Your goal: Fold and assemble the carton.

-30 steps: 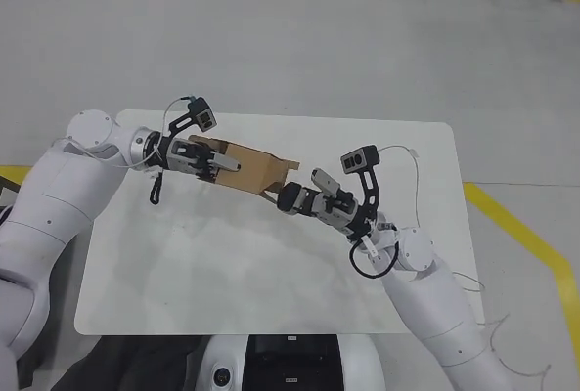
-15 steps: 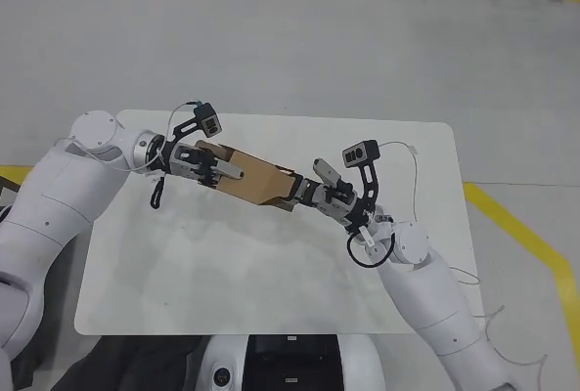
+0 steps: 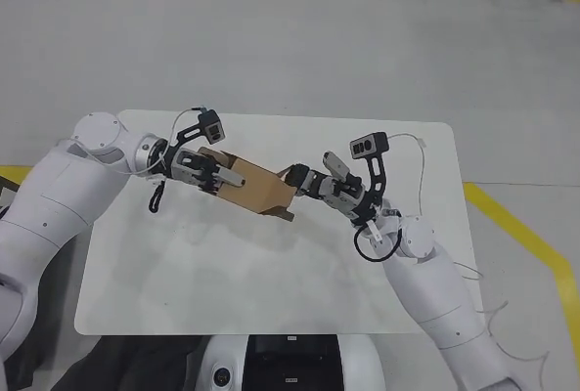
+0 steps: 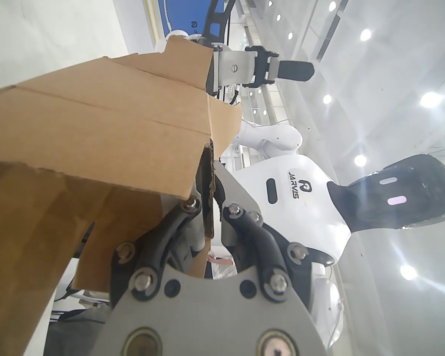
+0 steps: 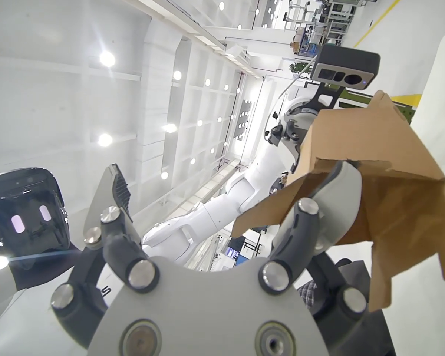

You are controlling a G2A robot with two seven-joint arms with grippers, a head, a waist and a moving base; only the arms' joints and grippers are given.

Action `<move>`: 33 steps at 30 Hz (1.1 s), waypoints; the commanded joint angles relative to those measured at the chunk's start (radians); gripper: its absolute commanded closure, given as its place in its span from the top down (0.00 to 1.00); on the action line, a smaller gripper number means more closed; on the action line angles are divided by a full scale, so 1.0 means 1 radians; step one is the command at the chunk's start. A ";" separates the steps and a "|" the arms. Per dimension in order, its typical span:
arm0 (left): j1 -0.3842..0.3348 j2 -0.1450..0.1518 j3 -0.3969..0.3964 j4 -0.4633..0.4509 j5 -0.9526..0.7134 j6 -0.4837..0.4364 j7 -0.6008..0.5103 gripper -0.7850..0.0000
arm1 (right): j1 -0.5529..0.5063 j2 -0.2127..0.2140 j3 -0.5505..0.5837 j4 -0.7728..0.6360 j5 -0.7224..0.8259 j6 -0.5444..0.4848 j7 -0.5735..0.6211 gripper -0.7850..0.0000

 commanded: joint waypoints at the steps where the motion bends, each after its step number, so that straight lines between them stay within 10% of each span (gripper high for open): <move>1: -0.003 0.003 0.012 -0.007 -0.004 0.002 0.000 0.00 | 0.004 -0.001 0.000 0.005 0.000 0.000 0.000 1.00; 33: -0.075 0.017 0.122 0.056 -0.120 -0.051 0.000 0.00 | -0.026 -0.005 0.032 0.005 0.032 0.014 -0.002 1.00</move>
